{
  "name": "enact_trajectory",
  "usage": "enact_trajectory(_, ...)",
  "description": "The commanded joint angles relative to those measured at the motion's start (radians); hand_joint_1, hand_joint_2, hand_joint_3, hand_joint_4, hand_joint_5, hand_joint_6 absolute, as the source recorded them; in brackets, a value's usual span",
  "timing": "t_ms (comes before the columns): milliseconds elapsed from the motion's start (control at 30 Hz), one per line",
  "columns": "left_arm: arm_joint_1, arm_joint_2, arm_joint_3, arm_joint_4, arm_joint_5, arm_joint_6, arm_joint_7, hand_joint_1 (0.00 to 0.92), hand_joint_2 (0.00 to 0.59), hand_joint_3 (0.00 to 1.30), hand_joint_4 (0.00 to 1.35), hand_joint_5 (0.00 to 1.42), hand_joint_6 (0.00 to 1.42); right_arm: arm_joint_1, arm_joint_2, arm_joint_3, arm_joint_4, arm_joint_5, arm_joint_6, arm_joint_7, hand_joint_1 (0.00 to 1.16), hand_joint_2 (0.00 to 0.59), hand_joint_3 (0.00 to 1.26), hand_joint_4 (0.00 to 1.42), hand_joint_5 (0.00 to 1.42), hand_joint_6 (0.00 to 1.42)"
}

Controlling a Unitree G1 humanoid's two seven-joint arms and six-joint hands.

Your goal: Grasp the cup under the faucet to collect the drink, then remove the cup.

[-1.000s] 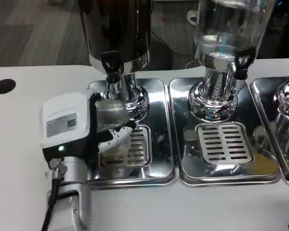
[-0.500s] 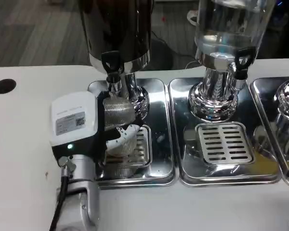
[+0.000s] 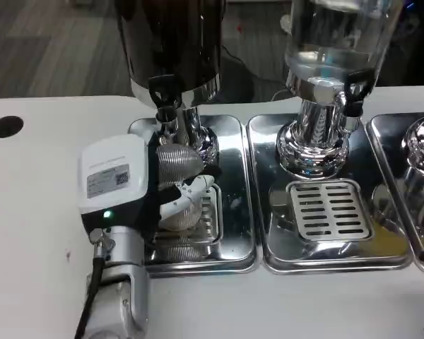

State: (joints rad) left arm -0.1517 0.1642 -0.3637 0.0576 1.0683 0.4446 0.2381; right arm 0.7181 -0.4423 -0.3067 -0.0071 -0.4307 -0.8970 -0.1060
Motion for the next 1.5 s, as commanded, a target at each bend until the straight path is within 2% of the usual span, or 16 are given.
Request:
enact_trajectory(33,0.023,0.017,0.004,-0.055,-0.006,-0.003,0.003,0.095,0.073,0.3,0.31,0.55,0.77,0.001,0.0,-0.004,-0.001,0.017,0.003,0.011,0.26,0.371,0.18,0.0,0.0,0.0)
enact_trajectory(267,0.083,0.044,0.018,-0.175,-0.005,-0.015,-0.006,0.082,0.073,0.29,0.29,0.54,0.77,0.002,0.005,-0.004,-0.003,0.017,0.0,0.013,0.26,0.371,0.18,0.0,0.0,0.0)
enact_trajectory(567,0.213,0.09,0.092,-0.395,-0.029,-0.061,-0.038,0.098,0.086,0.3,0.28,0.55,0.78,-0.004,0.009,-0.005,-0.017,0.017,-0.004,0.016,0.26,0.371,0.18,0.0,0.0,0.0)
enact_trajectory(667,0.243,0.105,0.115,-0.453,-0.048,-0.084,-0.064,0.101,0.087,0.29,0.25,0.53,0.78,-0.023,0.001,-0.027,-0.062,0.018,0.01,0.019,0.26,0.371,0.18,0.0,0.0,0.0)
enact_trajectory(800,0.267,0.107,0.139,-0.498,-0.084,-0.113,-0.097,0.09,0.09,0.27,0.23,0.44,0.77,-0.051,-0.023,-0.066,-0.114,-0.022,0.029,0.027,0.26,0.377,0.21,0.0,0.0,0.0)
enact_trajectory(967,0.287,0.104,0.159,-0.539,-0.12,-0.14,-0.128,0.062,0.084,0.24,0.18,0.41,0.77,-0.071,-0.032,-0.078,-0.119,-0.043,0.056,0.037,0.26,0.379,0.22,0.01,0.0,0.0)
enact_trajectory(1267,0.255,0.103,0.229,-0.542,-0.23,-0.15,-0.208,0.038,0.081,0.18,0.1,0.57,0.84,-0.045,-0.01,-0.052,-0.114,-0.07,0.043,0.03,0.27,0.38,0.23,0.0,0.0,0.0)
enact_trajectory(1500,0.202,0.105,0.247,-0.542,-0.301,-0.16,-0.277,0.039,0.084,0.16,0.08,0.71,0.9,-0.028,-0.001,-0.053,-0.103,-0.073,0.032,0.022,0.27,0.38,0.23,0.0,0.0,0.0)
